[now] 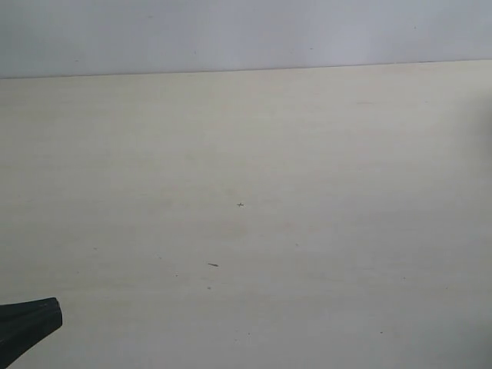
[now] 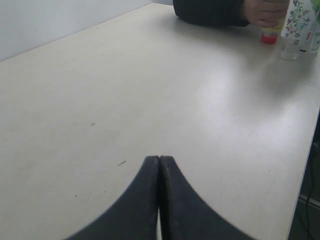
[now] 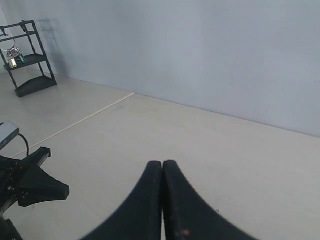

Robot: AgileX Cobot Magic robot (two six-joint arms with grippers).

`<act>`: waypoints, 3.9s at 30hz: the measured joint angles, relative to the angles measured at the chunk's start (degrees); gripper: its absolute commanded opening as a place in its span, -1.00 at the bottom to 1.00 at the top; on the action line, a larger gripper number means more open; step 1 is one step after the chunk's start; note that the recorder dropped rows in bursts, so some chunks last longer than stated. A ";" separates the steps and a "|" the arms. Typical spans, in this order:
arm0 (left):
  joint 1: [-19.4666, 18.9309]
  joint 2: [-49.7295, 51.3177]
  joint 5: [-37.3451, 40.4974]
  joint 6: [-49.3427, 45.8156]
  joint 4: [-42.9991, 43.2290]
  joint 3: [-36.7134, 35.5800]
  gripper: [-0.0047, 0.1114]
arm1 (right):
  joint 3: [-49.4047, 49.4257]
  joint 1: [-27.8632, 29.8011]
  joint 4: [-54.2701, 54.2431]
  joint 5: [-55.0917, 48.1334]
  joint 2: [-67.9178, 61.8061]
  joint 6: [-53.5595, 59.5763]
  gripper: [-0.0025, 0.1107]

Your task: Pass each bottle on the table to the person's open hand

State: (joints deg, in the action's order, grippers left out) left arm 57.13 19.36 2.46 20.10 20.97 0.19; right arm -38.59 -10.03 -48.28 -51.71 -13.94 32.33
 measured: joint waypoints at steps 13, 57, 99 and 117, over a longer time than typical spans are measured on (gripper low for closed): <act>0.00 0.00 0.00 0.00 0.00 0.00 -0.92 | 0.09 0.13 0.53 3.86 5.47 11.29 -0.96; 0.00 0.00 0.00 0.00 0.00 0.00 -0.92 | 38.32 11.76 41.17 33.85 13.67 -31.05 -0.96; -14.72 -4.40 0.00 -0.61 0.00 0.00 -0.92 | 38.32 11.76 41.78 34.68 13.67 -32.33 -0.96; -47.86 -12.29 -0.10 -0.61 -0.24 0.00 -0.92 | 38.32 11.76 41.78 34.68 13.67 -32.33 -0.96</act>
State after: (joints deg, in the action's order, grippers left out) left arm 9.28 7.07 2.36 19.49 20.73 0.19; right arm -0.27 1.73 -6.51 -17.02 -0.27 0.00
